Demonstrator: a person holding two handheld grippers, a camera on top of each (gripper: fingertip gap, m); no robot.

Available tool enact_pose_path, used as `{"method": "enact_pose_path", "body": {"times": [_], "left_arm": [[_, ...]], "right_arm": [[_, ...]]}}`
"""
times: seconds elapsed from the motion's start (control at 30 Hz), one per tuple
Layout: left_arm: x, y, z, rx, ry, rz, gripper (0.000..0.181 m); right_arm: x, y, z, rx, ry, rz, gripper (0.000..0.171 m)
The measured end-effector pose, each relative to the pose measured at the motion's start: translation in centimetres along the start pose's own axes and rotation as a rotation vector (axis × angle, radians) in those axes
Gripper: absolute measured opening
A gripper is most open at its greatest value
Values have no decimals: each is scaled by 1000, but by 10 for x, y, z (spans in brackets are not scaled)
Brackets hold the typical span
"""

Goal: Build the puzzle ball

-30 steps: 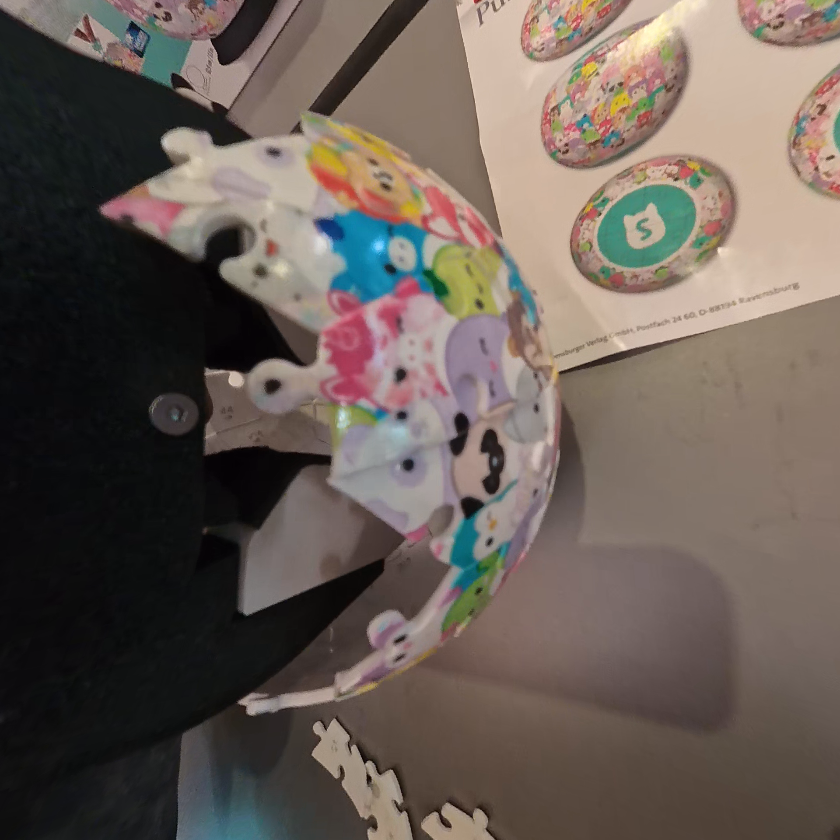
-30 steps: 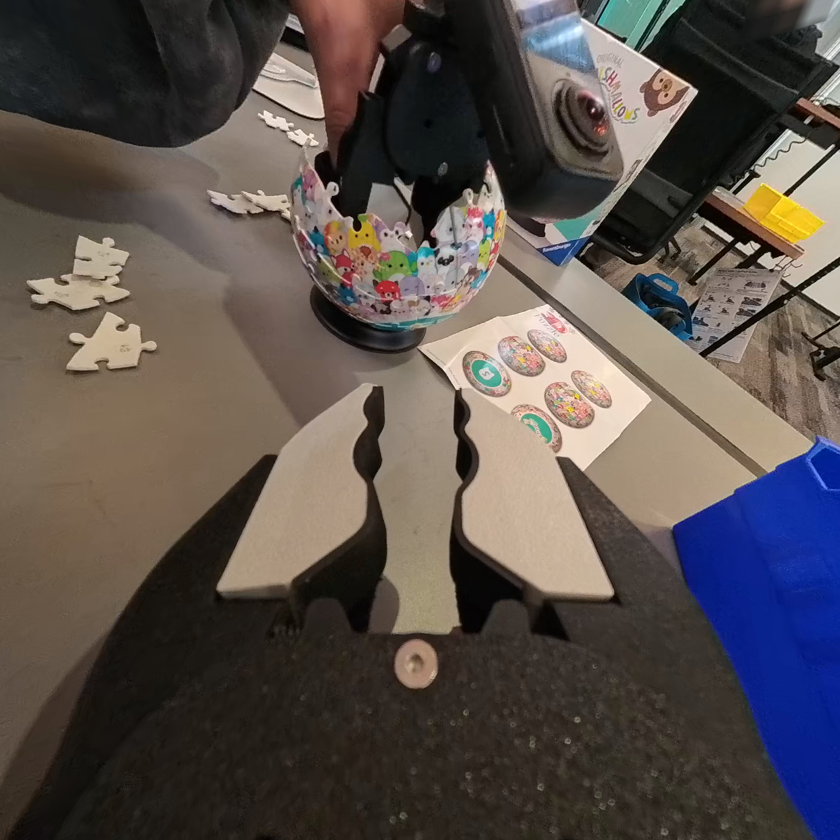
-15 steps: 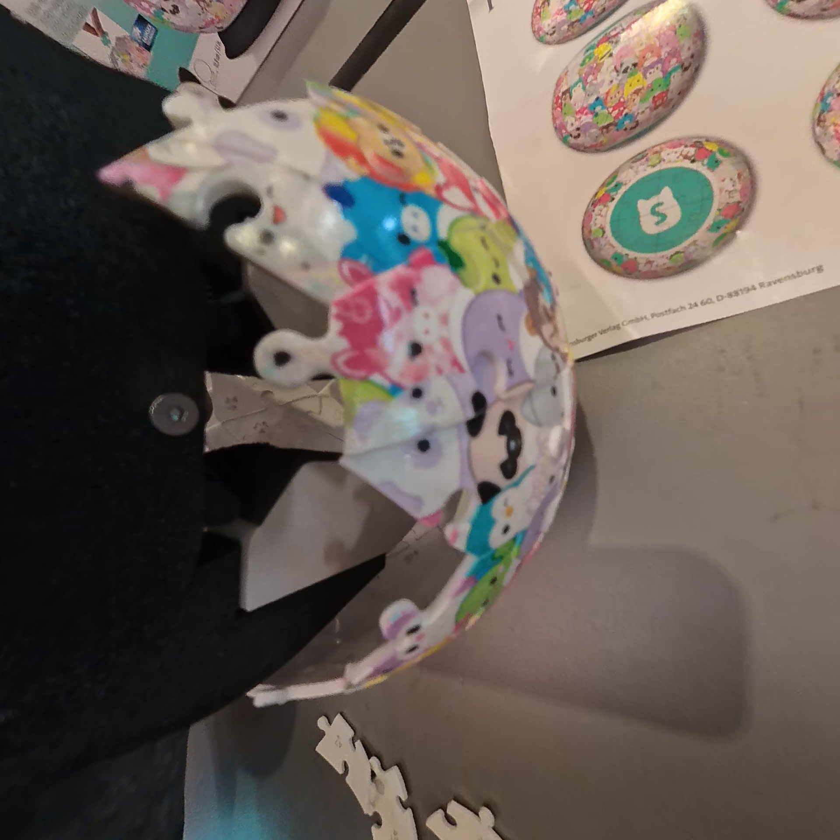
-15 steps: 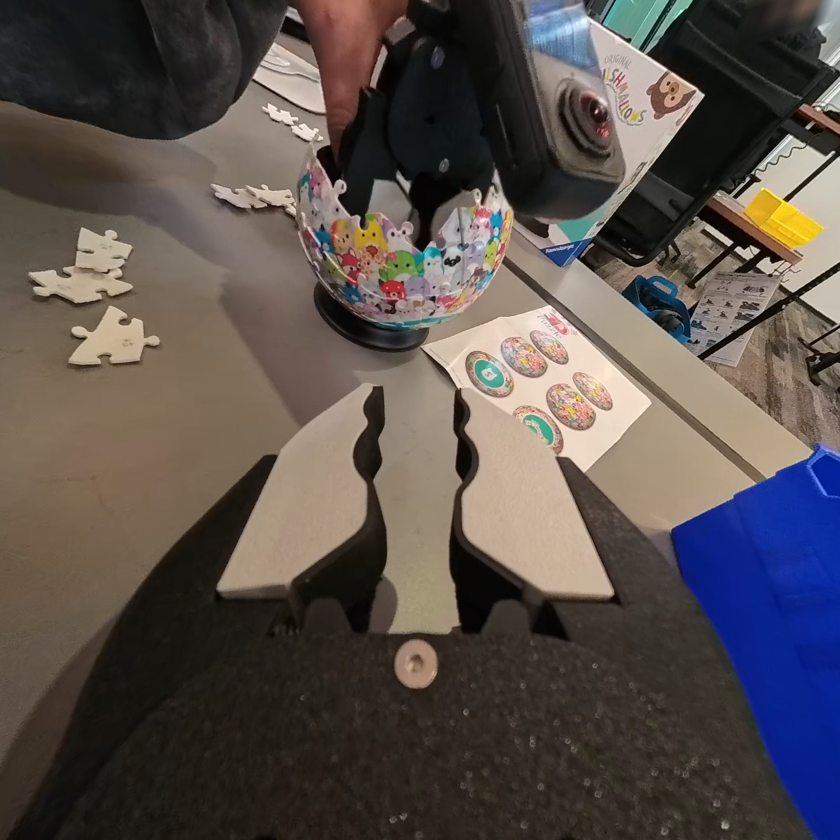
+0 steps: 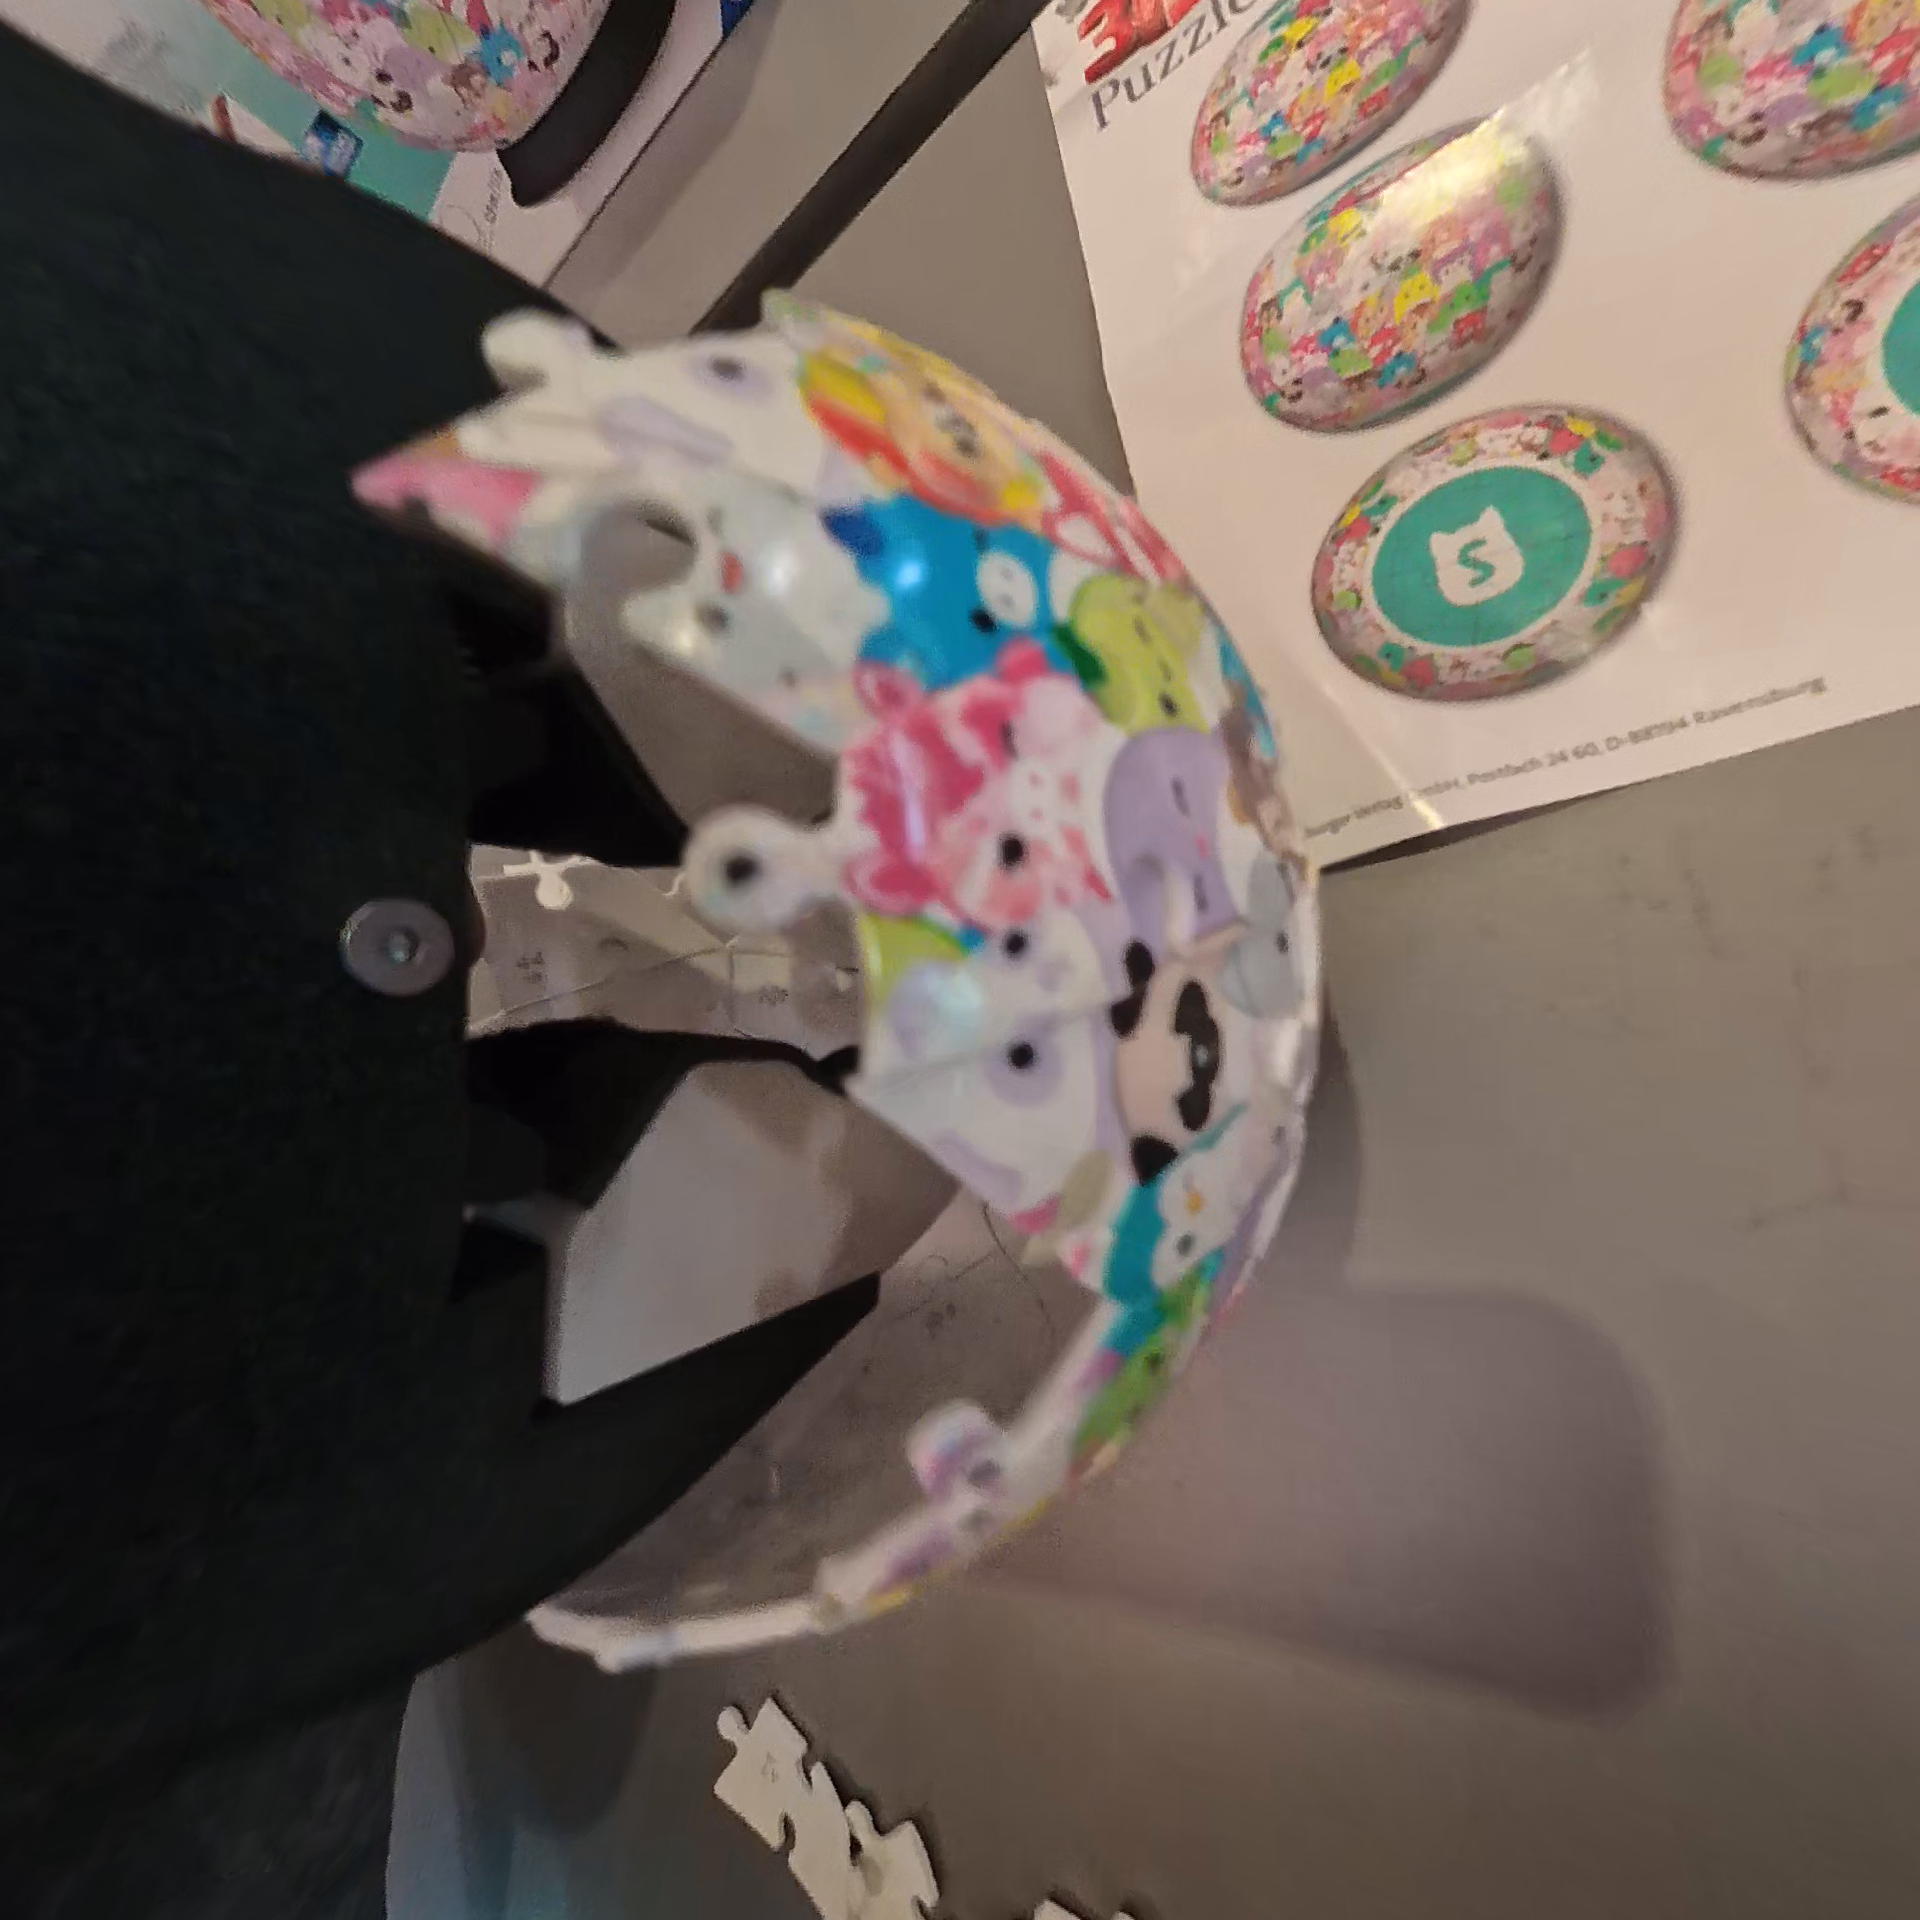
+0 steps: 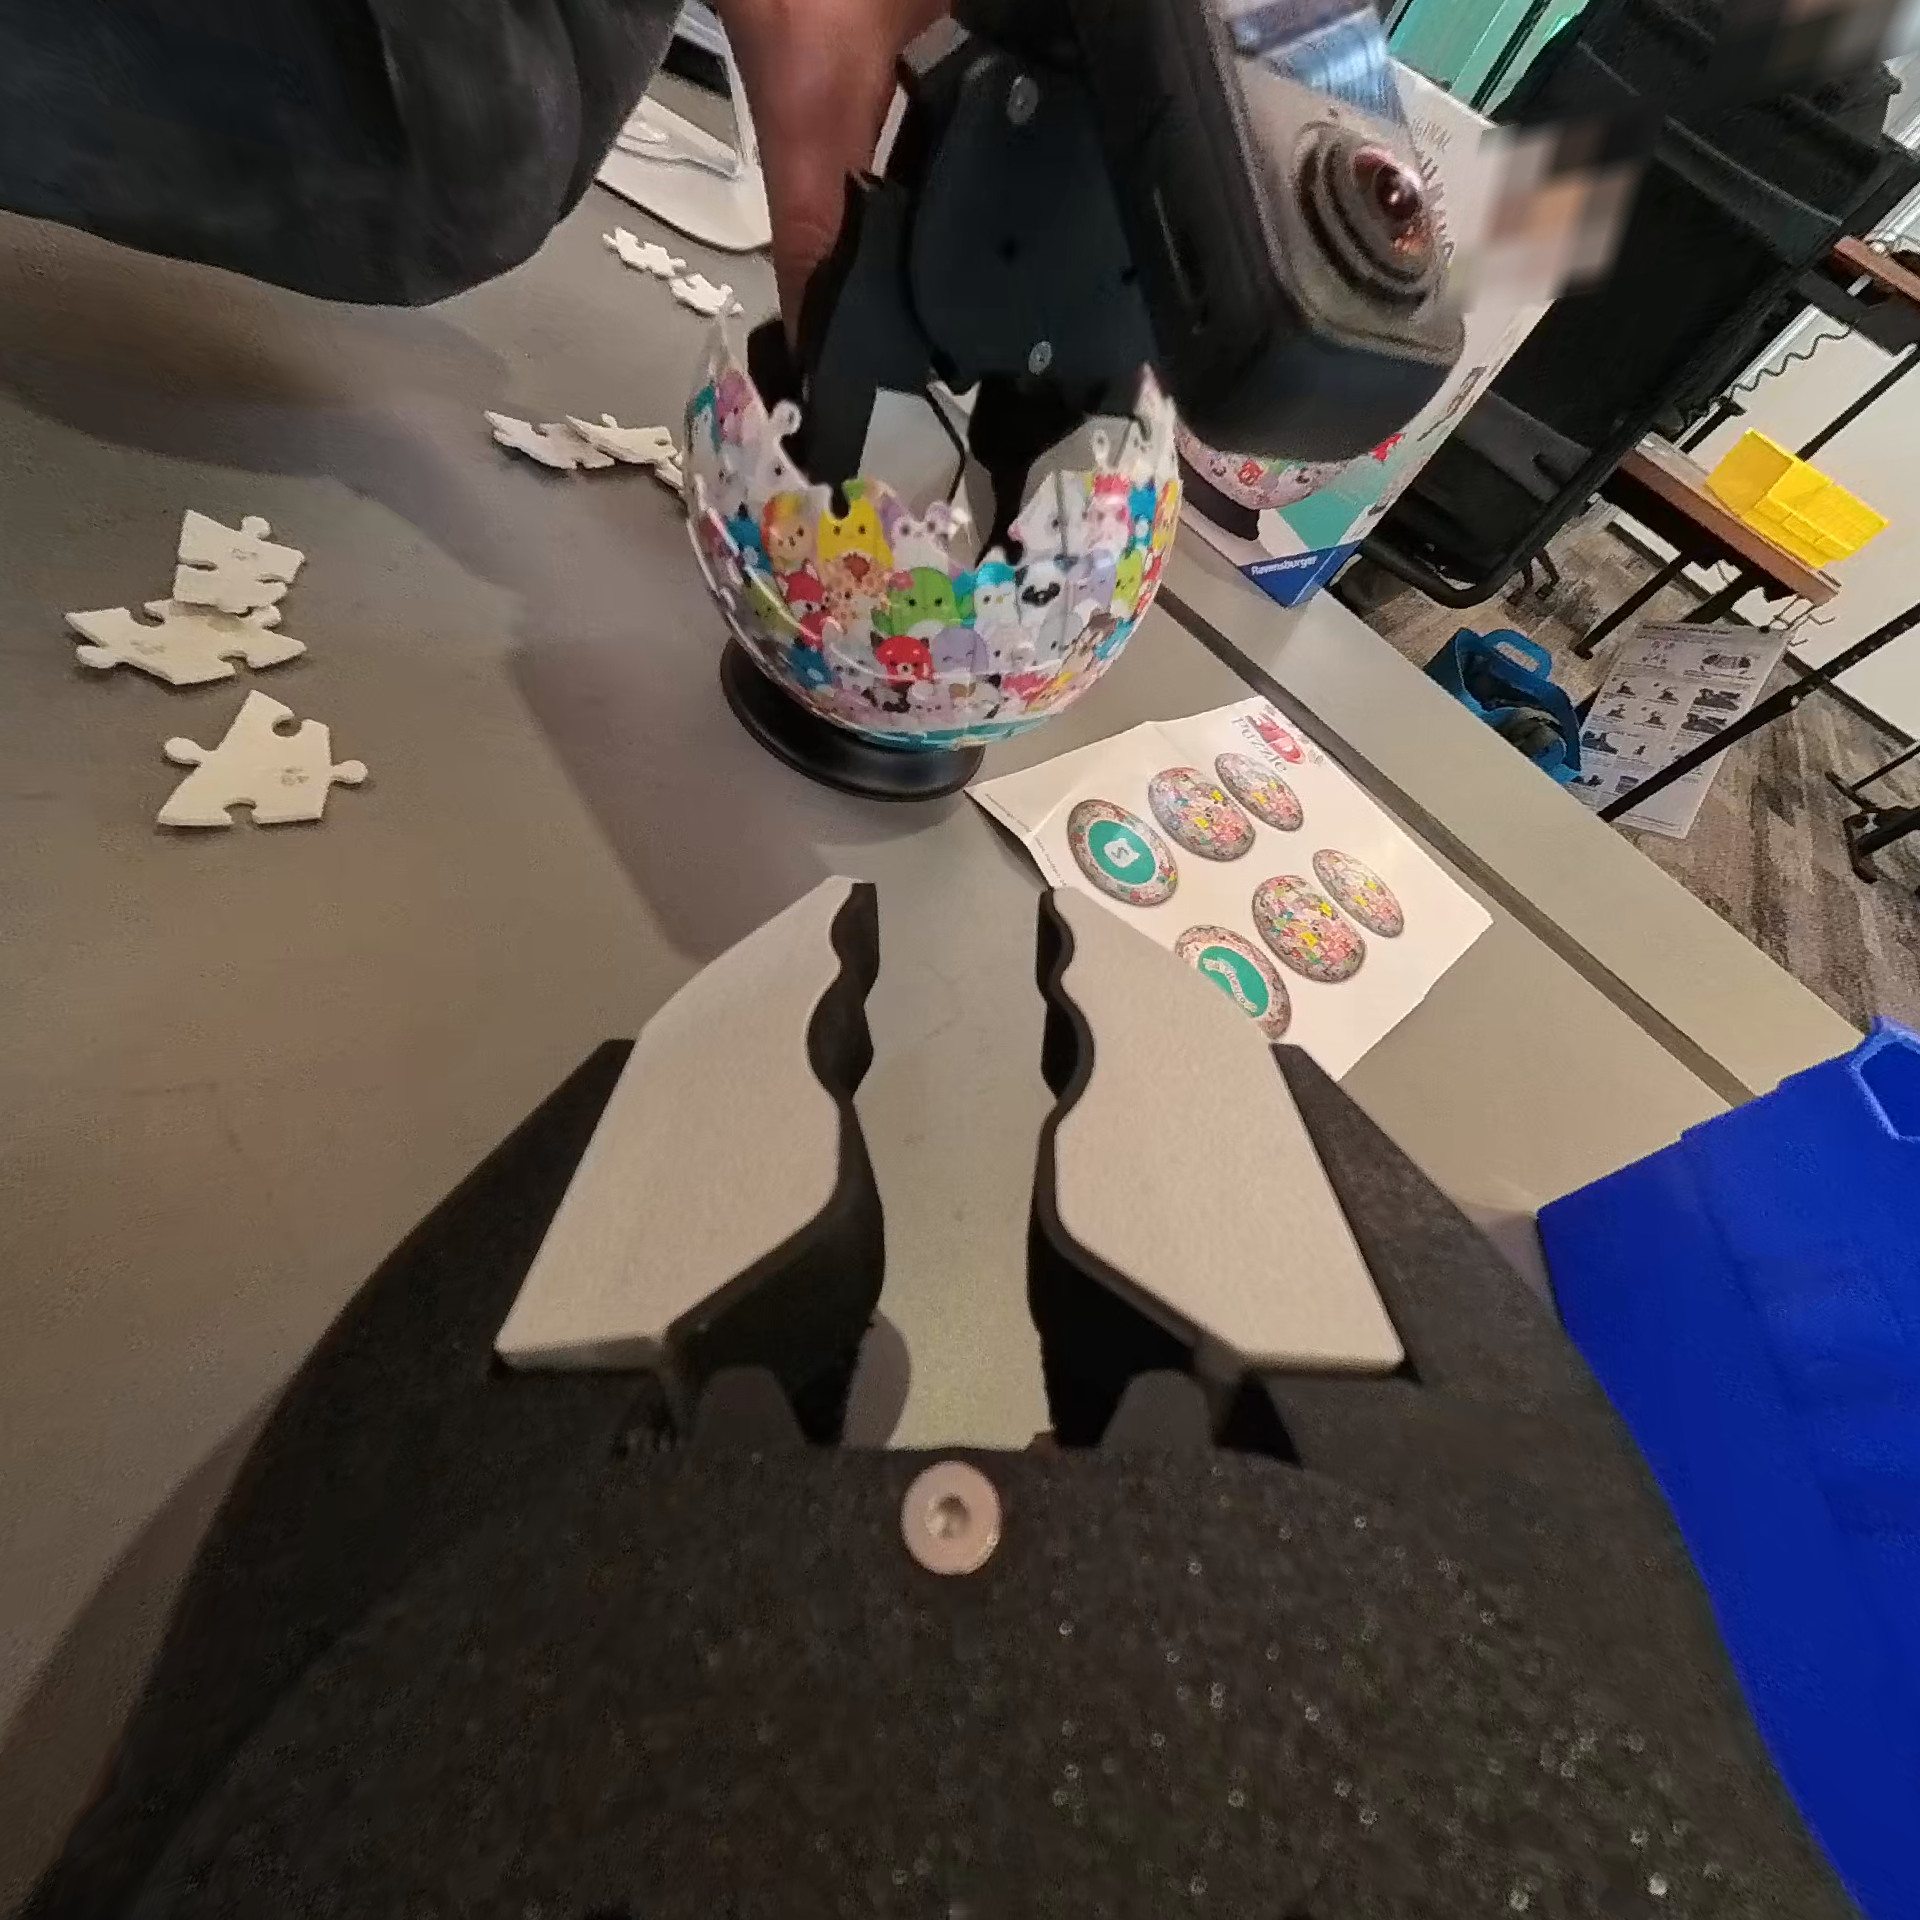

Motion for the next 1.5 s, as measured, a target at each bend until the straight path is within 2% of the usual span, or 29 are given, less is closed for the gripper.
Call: {"method": "enact_pose_path", "body": {"times": [0.27,0.4,0.43,0.6,0.7,0.8,0.93,1.07,1.23,1.33,1.5], "left_arm": [[3,-1,1,6,12,-18,31],[4,-1,4,22,31,-40,80],[4,-1,5,21,31,-42,24],[4,-1,6,18,12,-35,20],[5,-1,8,25,13,-25,0],[3,-2,7,9,17,-19,8],[-3,-5,2,-10,16,5,29],[0,-9,-1,30,49,-42,41],[1,-6,-1,66,54,-41,38],[5,-4,4,95,52,-61,27],[6,-4,5,76,56,-59,26]], "right_arm": [[0,0,-1,-5,4,-1,29],[1,1,-2,-10,6,-3,29],[1,1,-2,-11,6,-3,29],[1,1,-3,-14,7,-4,29],[1,1,-3,-15,7,-5,29],[1,1,-3,-16,7,-6,29],[2,0,-3,-16,9,-9,29],[2,0,-3,-18,10,-8,29],[1,0,-3,-19,8,-9,29],[1,1,-3,-21,7,-9,29],[0,2,-4,-26,9,-5,29]]}}
Point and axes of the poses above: each gripper's, where its closed fingertips meet, x out along the fingers, y out of its top, z = x × y across the jaws, the point moved 8 cm from there along -x, back along the fingers, and after that the axes turned 9 degrees about -z, right-handed, at the moved point
